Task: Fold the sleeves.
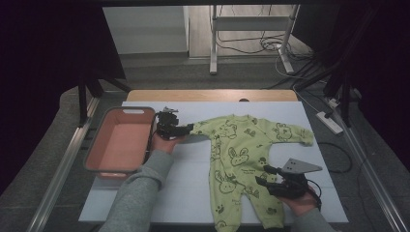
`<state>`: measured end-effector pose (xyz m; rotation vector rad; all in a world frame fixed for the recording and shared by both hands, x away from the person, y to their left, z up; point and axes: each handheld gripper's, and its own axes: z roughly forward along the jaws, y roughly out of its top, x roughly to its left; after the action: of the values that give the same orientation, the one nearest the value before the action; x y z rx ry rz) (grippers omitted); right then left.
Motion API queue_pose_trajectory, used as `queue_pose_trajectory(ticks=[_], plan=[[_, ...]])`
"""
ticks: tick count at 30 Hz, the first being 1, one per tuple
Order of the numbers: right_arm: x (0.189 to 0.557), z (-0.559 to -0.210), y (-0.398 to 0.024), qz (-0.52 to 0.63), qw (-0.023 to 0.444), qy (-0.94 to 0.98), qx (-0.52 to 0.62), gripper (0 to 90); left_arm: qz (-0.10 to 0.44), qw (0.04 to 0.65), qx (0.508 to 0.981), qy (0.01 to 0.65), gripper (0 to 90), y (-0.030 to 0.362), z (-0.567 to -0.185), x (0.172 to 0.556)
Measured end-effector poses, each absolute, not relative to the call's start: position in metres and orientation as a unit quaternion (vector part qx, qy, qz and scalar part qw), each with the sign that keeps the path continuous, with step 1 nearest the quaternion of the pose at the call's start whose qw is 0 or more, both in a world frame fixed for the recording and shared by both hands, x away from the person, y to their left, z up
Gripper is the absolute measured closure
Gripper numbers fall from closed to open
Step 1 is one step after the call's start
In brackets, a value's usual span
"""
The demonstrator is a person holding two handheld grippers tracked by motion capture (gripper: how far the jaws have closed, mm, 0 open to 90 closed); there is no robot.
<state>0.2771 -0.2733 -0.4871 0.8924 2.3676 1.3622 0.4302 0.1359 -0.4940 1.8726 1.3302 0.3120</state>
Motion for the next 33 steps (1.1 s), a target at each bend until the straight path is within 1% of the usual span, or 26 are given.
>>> queue_pose_trajectory(ticks=[20,24,33], plan=[[0.277,-0.489,-0.272,0.467,0.130,0.819,0.306,45.0,0.110,0.383,0.739,0.543,25.6,0.135,-0.508,0.441],[0.277,-0.489,-0.271,0.468,0.129,0.819,0.307,45.0,0.101,0.372,0.740,0.551,24.8,0.135,-0.515,0.445],[0.276,-0.490,-0.271,0.464,0.129,0.821,0.305,44.9,0.100,0.351,0.744,0.560,23.0,0.133,-0.522,0.448]])
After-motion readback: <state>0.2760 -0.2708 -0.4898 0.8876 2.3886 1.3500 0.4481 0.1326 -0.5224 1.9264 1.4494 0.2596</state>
